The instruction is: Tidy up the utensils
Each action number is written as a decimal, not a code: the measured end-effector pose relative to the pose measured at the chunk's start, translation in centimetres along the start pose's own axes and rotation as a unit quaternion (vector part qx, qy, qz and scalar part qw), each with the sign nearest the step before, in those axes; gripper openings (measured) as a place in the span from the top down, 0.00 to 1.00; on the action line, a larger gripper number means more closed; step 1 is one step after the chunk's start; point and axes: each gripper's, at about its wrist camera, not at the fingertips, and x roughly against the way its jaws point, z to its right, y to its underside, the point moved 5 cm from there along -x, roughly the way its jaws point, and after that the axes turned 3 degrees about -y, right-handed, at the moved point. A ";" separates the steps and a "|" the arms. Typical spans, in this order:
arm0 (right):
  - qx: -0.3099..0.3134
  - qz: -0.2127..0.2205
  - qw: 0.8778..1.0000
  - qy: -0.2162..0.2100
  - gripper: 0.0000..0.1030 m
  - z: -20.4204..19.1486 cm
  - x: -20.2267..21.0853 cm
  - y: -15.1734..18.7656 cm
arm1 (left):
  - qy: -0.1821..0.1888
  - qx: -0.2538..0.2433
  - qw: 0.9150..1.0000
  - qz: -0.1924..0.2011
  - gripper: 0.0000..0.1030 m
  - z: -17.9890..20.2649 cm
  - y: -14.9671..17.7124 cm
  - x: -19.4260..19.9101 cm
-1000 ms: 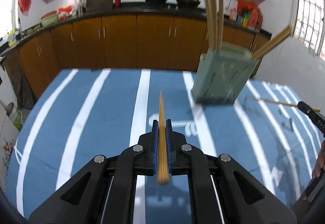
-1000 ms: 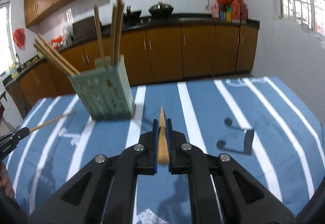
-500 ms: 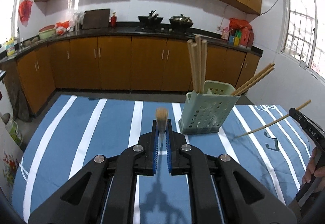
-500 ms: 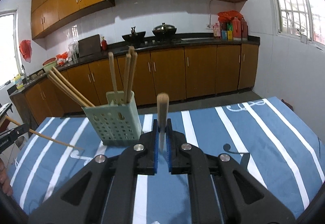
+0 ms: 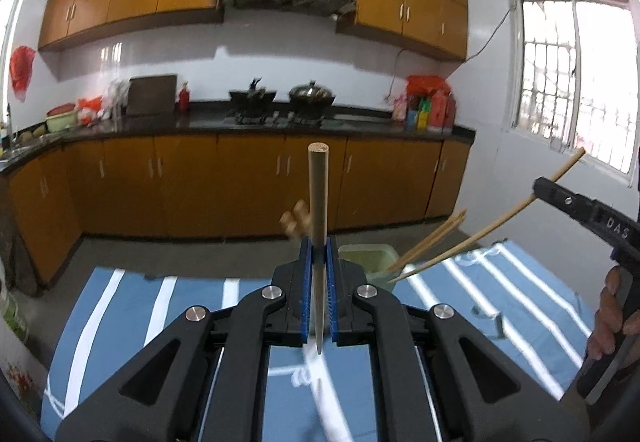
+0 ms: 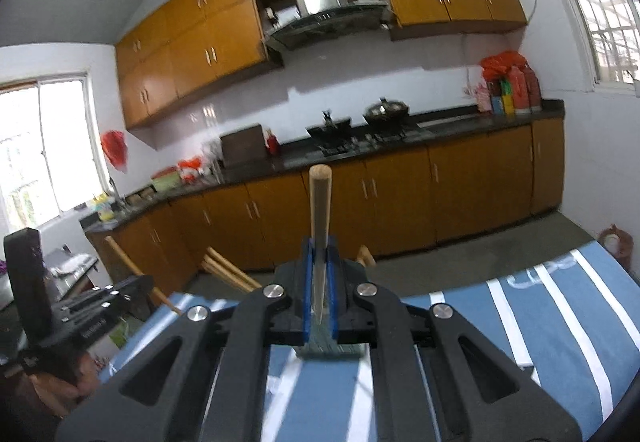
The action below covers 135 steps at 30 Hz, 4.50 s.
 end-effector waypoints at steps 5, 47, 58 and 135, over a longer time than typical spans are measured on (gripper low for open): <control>0.019 0.017 1.000 0.014 0.92 -0.8 -1.2 -2.1 | 0.004 0.028 0.999 0.043 0.93 0.7 -3.2 -0.7; 0.029 -0.003 0.999 0.041 0.27 -0.9 -2.9 0.2 | -0.040 0.070 0.995 0.052 0.58 -2.1 -2.0 -1.9; 0.097 0.029 0.988 0.120 0.04 -3.0 2.8 4.0 | -0.089 0.021 0.993 0.080 0.02 -3.5 1.7 5.3; 0.071 -0.079 0.984 0.144 0.04 -2.8 11.6 24.2 | -0.126 0.003 0.992 -0.030 0.02 1.0 21.7 11.8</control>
